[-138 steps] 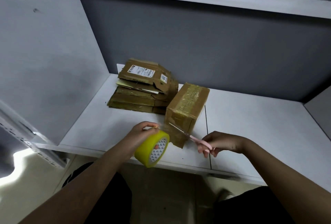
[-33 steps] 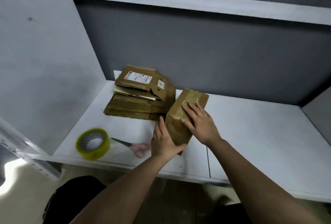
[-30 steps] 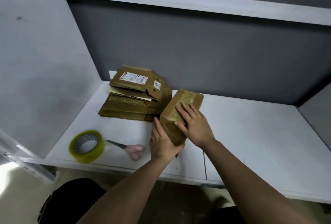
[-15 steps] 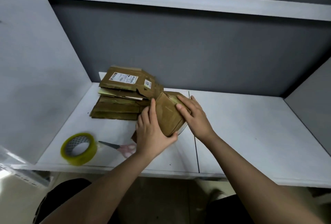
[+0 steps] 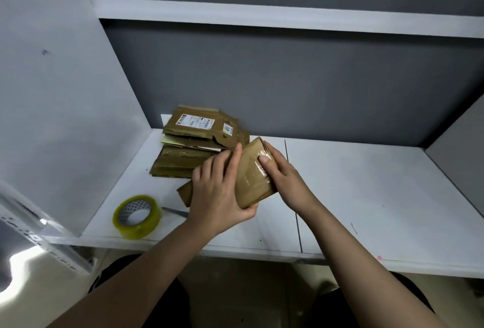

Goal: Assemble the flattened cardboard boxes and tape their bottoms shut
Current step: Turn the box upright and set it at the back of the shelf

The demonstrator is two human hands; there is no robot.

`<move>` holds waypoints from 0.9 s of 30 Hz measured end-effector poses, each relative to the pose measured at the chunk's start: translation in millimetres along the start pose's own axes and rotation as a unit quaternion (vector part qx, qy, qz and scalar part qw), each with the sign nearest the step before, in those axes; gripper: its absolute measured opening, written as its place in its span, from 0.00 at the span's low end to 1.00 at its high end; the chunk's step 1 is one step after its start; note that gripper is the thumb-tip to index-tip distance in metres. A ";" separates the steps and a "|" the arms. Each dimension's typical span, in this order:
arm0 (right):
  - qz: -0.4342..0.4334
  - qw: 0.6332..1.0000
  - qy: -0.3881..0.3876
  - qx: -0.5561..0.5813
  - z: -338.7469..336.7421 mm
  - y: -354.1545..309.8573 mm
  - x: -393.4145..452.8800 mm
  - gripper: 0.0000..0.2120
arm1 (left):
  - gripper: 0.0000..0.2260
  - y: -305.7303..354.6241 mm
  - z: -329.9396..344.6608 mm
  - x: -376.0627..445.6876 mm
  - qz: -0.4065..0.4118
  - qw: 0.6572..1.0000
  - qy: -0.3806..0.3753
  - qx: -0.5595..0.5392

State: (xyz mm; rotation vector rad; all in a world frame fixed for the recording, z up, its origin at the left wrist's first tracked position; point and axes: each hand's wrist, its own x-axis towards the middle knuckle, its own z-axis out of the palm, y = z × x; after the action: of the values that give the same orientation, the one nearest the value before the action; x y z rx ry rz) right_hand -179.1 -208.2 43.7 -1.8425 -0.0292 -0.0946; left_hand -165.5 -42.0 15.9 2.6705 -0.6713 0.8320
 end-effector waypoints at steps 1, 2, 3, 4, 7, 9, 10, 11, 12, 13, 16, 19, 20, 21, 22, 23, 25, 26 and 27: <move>0.000 1.000 -0.008 -0.001 0.8 0.5 -1.0 0.24 | 0.46 -1.0 -1.6 -0.7 0.003 1.000 -0.001 0.003; -0.001 1.000 -0.015 -0.006 1.4 -0.7 -2.5 0.27 | 0.46 -2.3 -3.1 -1.8 0.003 1.000 -0.003 0.004; -0.008 1.000 -0.020 -0.017 1.6 -1.1 -2.4 0.29 | 0.46 -3.5 -4.2 -2.5 0.001 1.000 -0.005 0.003; -0.015 0.999 -0.026 -0.028 1.7 -1.8 -2.2 0.32 | 0.46 -4.3 -5.2 -2.6 -0.001 1.000 -0.006 0.000; -0.016 1.000 -0.024 0.003 3.6 -4.4 -0.8 0.31 | 0.46 -4.1 -7.5 -1.6 0.003 1.000 -0.001 -0.004; 0.010 0.998 0.020 0.051 7.0 -5.1 -0.9 0.24 | 0.46 -2.3 -7.1 -1.2 0.018 1.000 0.003 -0.003; 0.013 0.998 0.048 0.041 8.5 -4.9 -1.3 0.22 | 0.45 -1.4 -6.4 -1.8 0.024 1.000 0.004 -0.002; 0.013 0.998 0.067 0.016 10.0 -4.4 -2.0 0.21 | 0.45 -0.9 -5.7 -3.1 0.026 1.000 0.005 -0.003; 0.012 0.997 0.074 -0.008 10.9 -5.0 -3.5 0.22 | 0.45 -0.5 -5.1 -4.3 0.026 1.000 0.004 -0.005; 0.010 0.997 0.069 -0.022 11.3 -5.8 -4.8 0.23 | 0.45 -0.8 -4.9 -5.3 0.025 1.000 0.004 -0.007; -0.012 0.999 0.015 -0.033 8.5 -3.2 -7.0 0.33 | 0.44 -3.9 -5.4 -6.0 0.024 1.000 0.005 -0.010; -0.024 0.996 -0.076 -0.034 -2.1 2.0 -8.7 0.42 | 0.45 -6.8 -5.8 -6.1 0.021 0.999 0.001 -0.033; -0.023 0.995 -0.092 -0.025 -5.0 1.3 -10.4 0.41 | 0.45 -7.2 -5.9 -6.0 0.011 0.999 -0.002 -0.049; -0.021 0.996 -0.092 -0.009 -6.2 -0.4 -12.7 0.37 | 0.46 -7.0 -6.3 -5.9 -0.002 0.998 -0.004 -0.066; -0.023 0.997 -0.075 0.004 -6.5 -1.6 -15.3 0.32 | 0.46 -6.2 -6.8 -5.5 -0.013 0.997 -0.005 -0.082; -0.031 0.998 -0.045 0.007 -5.8 -2.0 -17.0 0.28 | 0.46 -5.3 -7.1 -5.0 -0.019 0.996 -0.004 -0.091; -0.040 0.999 -0.002 0.002 -1.5 -1.5 -20.4 0.25 | 0.46 -3.9 -7.2 -4.7 -0.019 0.995 -0.002 -0.098; -0.036 0.999 0.005 0.006 0.7 -1.2 -20.9 0.25 | 0.46 -4.2 -7.4 -5.1 -0.017 0.995 -0.002 -0.100; -0.021 1.000 0.004 0.018 1.7 -1.7 -20.7 0.24 | 0.46 -5.0 -7.7 -5.4 -0.013 0.995 -0.003 -0.101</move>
State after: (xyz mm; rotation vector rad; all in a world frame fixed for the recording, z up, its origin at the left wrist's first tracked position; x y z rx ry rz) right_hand -199.8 -205.5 43.2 -1.8058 -0.0643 -0.1302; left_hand -170.6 -33.0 18.3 2.4946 -0.6819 0.7098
